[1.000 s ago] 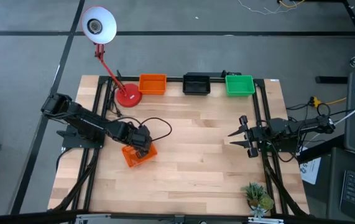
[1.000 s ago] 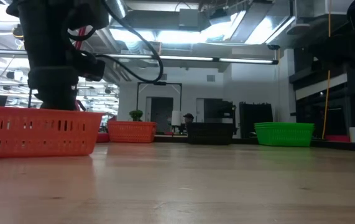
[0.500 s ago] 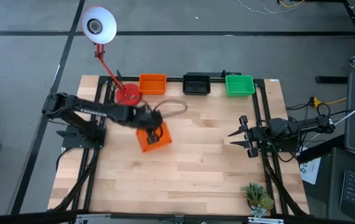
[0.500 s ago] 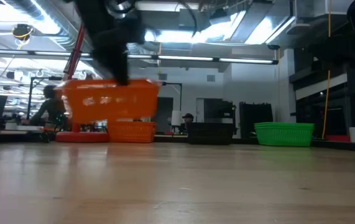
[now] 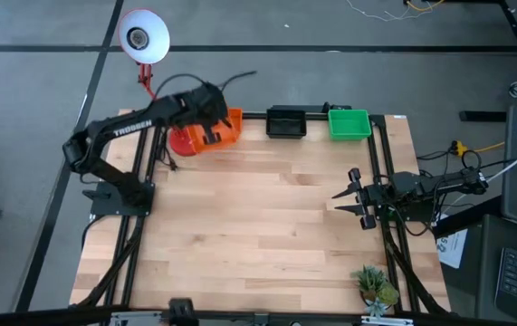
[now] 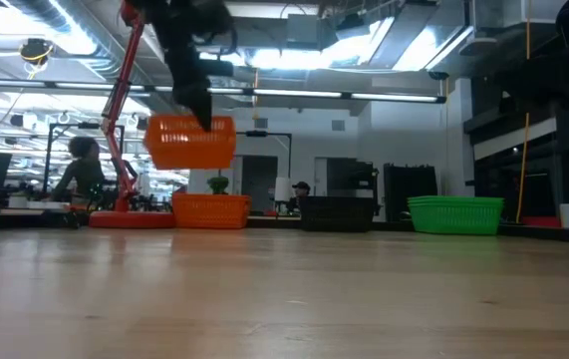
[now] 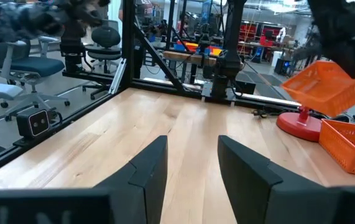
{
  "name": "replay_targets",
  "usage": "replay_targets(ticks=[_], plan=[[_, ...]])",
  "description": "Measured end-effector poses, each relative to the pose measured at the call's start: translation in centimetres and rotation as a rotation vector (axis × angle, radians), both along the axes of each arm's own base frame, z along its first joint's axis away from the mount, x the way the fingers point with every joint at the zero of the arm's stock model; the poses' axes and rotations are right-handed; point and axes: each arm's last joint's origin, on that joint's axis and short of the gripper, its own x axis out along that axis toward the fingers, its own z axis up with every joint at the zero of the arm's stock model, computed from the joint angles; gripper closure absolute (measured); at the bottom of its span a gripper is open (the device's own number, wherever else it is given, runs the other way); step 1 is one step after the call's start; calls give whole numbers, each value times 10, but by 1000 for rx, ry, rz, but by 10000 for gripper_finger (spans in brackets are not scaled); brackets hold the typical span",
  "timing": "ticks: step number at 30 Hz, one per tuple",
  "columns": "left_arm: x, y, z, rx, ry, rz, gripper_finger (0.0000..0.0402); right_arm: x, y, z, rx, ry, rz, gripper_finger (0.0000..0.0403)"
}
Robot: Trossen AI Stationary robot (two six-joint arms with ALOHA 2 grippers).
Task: Stack baskets by color
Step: Stack the bottom orange bin on top of the stacked orange bin
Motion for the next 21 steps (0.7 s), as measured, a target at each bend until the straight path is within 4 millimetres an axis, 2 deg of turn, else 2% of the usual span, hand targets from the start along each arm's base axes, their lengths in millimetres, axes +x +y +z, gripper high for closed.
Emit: replay_targets(ticks=[3,7,12,17,21], plan=[[-8,23,-5,25,79,-97,401,0,0,0,0,0,0,260],[-4,50,-14,83,75,-174,401,0,0,0,0,0,0,260],[3,78,-42,55,82,-214,401,0,0,0,0,0,0,260],[9,92,-60,62,108,-211,401,0,0,0,0,0,0,260],[15,91,-58,121,114,-234,401,0,0,0,0,0,0,260]])
